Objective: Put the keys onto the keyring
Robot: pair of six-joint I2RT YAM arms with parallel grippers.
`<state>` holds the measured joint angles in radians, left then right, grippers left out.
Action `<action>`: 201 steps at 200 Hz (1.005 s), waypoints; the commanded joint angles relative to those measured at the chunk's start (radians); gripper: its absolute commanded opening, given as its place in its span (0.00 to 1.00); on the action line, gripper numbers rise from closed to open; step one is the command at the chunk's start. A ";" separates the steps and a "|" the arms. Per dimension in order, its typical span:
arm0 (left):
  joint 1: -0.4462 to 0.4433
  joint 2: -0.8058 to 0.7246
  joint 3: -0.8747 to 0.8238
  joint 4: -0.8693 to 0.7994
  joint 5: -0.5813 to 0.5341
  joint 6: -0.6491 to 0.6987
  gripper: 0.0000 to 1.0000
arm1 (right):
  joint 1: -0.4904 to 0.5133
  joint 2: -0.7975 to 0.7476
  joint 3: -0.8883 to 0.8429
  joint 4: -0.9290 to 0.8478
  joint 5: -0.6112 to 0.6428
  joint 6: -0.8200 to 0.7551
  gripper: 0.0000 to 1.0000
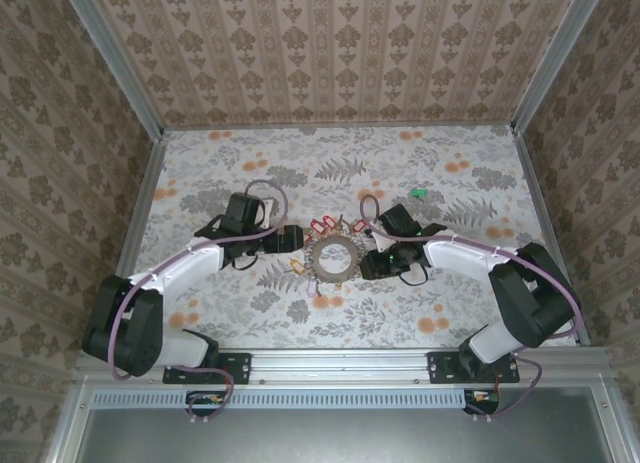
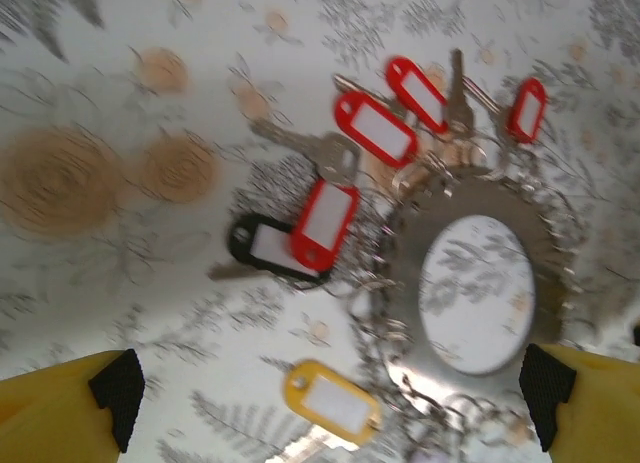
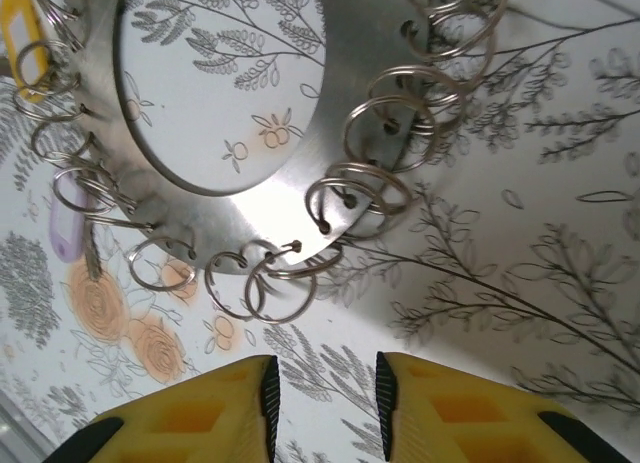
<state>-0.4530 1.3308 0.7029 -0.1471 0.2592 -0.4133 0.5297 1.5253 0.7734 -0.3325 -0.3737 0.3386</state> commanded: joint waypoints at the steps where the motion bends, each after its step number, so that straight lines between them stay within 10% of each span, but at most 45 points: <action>1: -0.028 -0.062 -0.061 0.228 -0.109 0.087 1.00 | 0.019 0.012 -0.053 0.103 -0.078 0.152 0.34; 74: -0.049 -0.220 -0.224 0.384 -0.092 0.099 1.00 | 0.016 -0.066 -0.179 0.236 -0.103 0.952 0.31; 201: -0.107 -0.269 -0.240 0.394 -0.054 0.156 1.00 | 0.006 0.008 -0.249 0.544 -0.039 1.332 0.27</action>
<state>-0.5468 1.0889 0.4629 0.2390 0.2161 -0.2886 0.5377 1.5154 0.5194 0.1799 -0.4255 1.5795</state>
